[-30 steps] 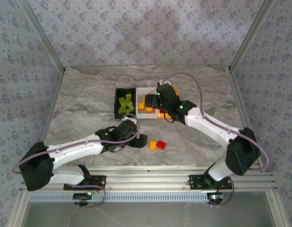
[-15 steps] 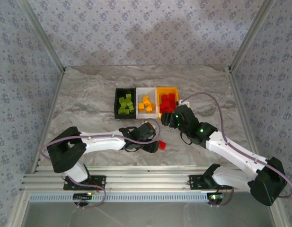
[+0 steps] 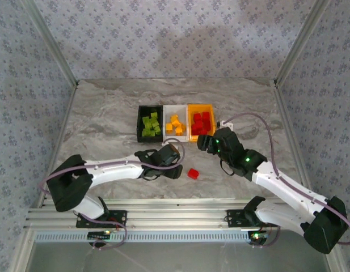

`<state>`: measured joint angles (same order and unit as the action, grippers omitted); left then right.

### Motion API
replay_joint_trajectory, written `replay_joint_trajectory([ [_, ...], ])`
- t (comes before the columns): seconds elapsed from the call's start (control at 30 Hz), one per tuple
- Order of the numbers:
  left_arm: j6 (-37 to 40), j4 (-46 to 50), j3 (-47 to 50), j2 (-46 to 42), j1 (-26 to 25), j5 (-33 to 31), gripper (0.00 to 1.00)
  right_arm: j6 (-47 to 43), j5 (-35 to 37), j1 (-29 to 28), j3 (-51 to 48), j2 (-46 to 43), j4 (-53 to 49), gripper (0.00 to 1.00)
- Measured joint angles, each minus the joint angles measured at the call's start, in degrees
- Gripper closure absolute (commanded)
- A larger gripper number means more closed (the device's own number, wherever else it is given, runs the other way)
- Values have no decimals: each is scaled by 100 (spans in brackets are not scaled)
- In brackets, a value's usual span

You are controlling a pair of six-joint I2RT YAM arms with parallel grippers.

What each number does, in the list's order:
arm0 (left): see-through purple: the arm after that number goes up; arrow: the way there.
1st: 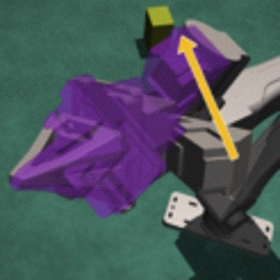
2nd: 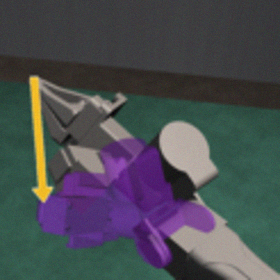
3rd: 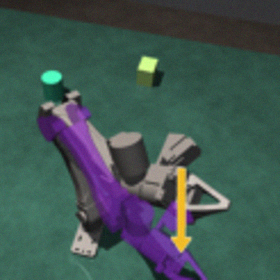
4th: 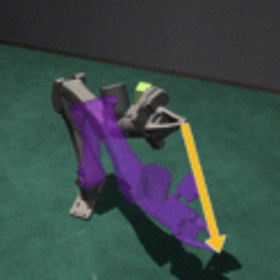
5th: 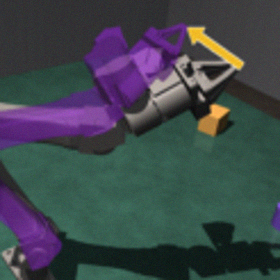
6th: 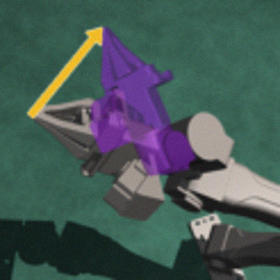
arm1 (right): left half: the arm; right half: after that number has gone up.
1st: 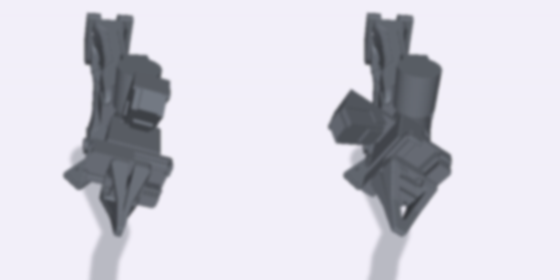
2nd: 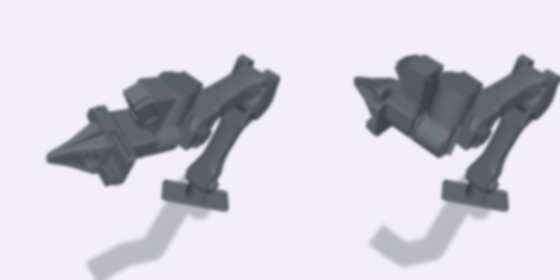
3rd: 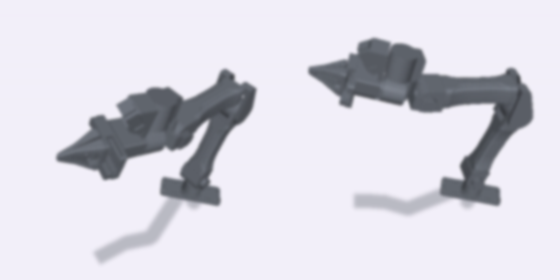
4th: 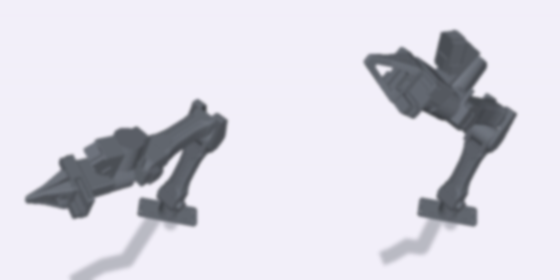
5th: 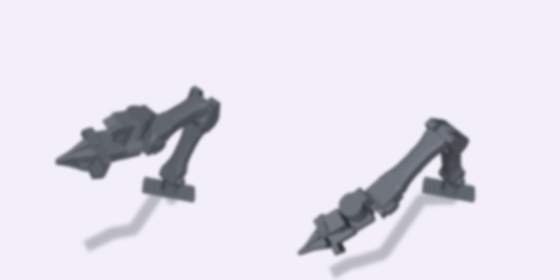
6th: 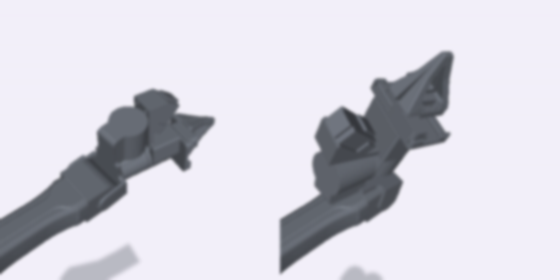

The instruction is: Sort the legos into containers by color

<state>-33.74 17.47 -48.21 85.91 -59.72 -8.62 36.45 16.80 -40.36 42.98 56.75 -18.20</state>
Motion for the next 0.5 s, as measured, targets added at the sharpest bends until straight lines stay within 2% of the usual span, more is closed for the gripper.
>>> replay_joint_trajectory([
  [0.13,17,39,-162,-13,-175,2,20,2,0,0,0,-39,-4,16],
  [0.2,42,31,-297,125,-190,-9,23,4,0,0,-2,-66,-4,16],
  [0.5,208,-31,-452,1014,13,-107,58,28,48,0,-111,-400,-105,16],
])
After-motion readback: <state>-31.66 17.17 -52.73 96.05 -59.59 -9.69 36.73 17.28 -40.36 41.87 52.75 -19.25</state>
